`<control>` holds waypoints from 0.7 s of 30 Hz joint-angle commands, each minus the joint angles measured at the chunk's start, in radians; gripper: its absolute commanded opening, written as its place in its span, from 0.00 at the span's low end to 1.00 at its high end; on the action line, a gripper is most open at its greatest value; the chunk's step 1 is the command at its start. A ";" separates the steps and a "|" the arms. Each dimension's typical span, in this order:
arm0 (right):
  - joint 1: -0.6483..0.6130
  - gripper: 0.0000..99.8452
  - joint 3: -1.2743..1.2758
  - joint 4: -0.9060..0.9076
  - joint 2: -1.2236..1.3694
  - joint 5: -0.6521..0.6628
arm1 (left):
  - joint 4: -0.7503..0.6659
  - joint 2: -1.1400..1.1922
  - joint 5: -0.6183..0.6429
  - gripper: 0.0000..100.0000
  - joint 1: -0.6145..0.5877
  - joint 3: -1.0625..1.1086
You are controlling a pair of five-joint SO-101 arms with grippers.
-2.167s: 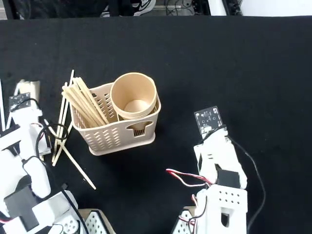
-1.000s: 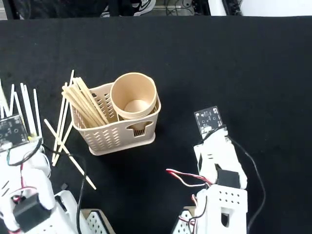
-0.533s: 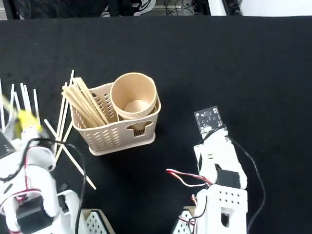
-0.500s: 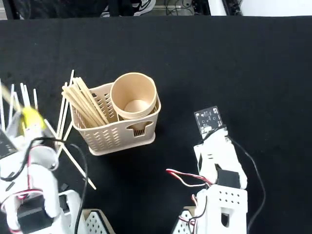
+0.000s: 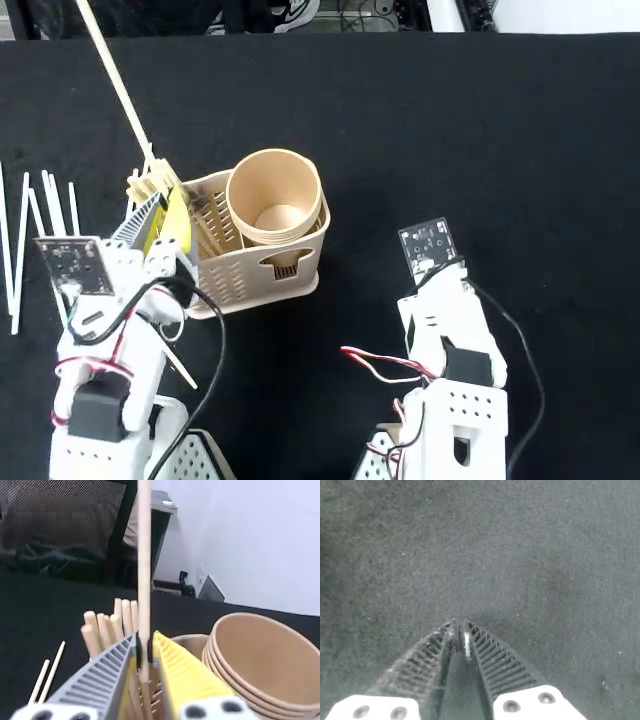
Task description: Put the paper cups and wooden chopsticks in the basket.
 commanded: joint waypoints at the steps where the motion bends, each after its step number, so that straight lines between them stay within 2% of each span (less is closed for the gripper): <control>1: 0.011 0.01 -0.005 -0.011 -0.013 0.008 | 0.103 -0.006 0.018 0.16 -0.015 -0.048; 5: 0.011 0.01 -0.005 -0.012 -0.013 0.008 | 0.212 -0.006 0.083 0.21 -0.056 -0.157; 11: 0.011 0.01 -0.005 -0.012 -0.013 0.008 | 0.310 0.002 0.078 0.21 -0.117 -0.297; 15: 0.011 0.01 -0.004 -0.012 -0.013 0.008 | 0.330 0.023 0.061 0.21 -0.323 -0.372; 21: 0.009 0.01 -0.004 -0.012 -0.013 0.008 | 0.324 0.315 -0.138 0.21 -0.630 -0.372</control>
